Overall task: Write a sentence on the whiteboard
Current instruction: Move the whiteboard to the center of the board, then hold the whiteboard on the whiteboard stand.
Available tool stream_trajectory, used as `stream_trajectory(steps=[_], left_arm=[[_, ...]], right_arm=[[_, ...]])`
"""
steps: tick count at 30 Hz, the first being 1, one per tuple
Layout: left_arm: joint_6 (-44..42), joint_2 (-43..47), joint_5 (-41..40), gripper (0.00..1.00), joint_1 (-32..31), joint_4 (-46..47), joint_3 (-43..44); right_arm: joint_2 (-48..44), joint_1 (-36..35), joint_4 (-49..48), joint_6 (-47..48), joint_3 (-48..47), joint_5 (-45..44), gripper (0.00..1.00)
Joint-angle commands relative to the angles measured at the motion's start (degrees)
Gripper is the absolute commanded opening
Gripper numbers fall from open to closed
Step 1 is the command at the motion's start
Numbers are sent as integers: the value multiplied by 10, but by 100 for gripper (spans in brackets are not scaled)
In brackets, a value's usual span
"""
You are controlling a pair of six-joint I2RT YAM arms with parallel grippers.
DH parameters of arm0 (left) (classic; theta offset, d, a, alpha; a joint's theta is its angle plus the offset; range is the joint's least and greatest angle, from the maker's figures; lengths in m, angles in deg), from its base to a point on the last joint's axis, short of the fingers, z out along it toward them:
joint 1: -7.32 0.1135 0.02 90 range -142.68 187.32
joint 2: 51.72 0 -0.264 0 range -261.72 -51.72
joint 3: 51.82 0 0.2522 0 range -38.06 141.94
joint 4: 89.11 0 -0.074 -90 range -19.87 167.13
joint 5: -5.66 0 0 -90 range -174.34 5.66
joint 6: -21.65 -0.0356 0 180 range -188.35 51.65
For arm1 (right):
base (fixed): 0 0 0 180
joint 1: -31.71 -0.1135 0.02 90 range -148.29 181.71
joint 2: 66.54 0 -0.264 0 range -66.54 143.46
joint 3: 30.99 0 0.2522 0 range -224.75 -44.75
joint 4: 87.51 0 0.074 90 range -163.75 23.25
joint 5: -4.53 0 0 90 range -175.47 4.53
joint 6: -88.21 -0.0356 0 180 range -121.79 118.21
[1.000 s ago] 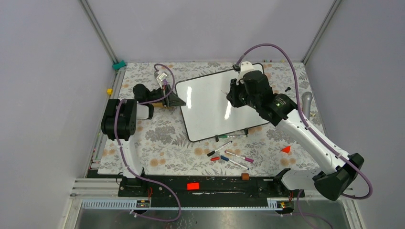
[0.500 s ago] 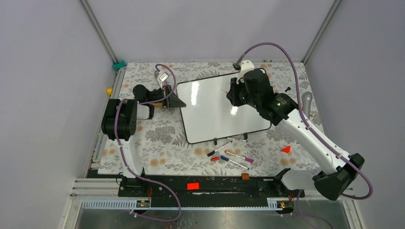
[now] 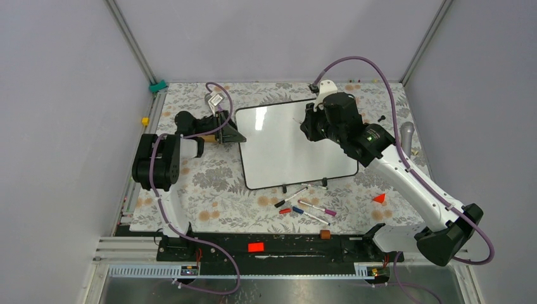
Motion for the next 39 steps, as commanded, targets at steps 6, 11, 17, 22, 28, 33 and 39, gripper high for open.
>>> stream_trajectory(steps=[6, 11, 17, 22, 28, 33, 39], left_arm=[[26, 37, 21, 92, 0, 36, 18], [16, 60, -2, 91, 14, 35, 3], [-3, 102, -58, 69, 76, 34, -53], [-6, 131, -94, 66, 126, 30, -102], [-411, 330, -403, 57, 119, -810, -56], [-718, 355, -714, 77, -49, -1176, 116], [-688, 412, -688, 71, -20, -1160, 65]], right_arm=[[-20, -3, -20, 7, -8, -1, 0], [-31, -3, -19, 9, -2, -4, 0], [-41, -3, -19, 11, 5, -5, 0], [-45, -3, -19, 8, 10, 1, 0], [-47, -3, -19, 10, 7, 4, 0], [-49, -3, -18, 12, 7, 8, 0], [-47, -3, -18, 12, 5, 13, 0]])
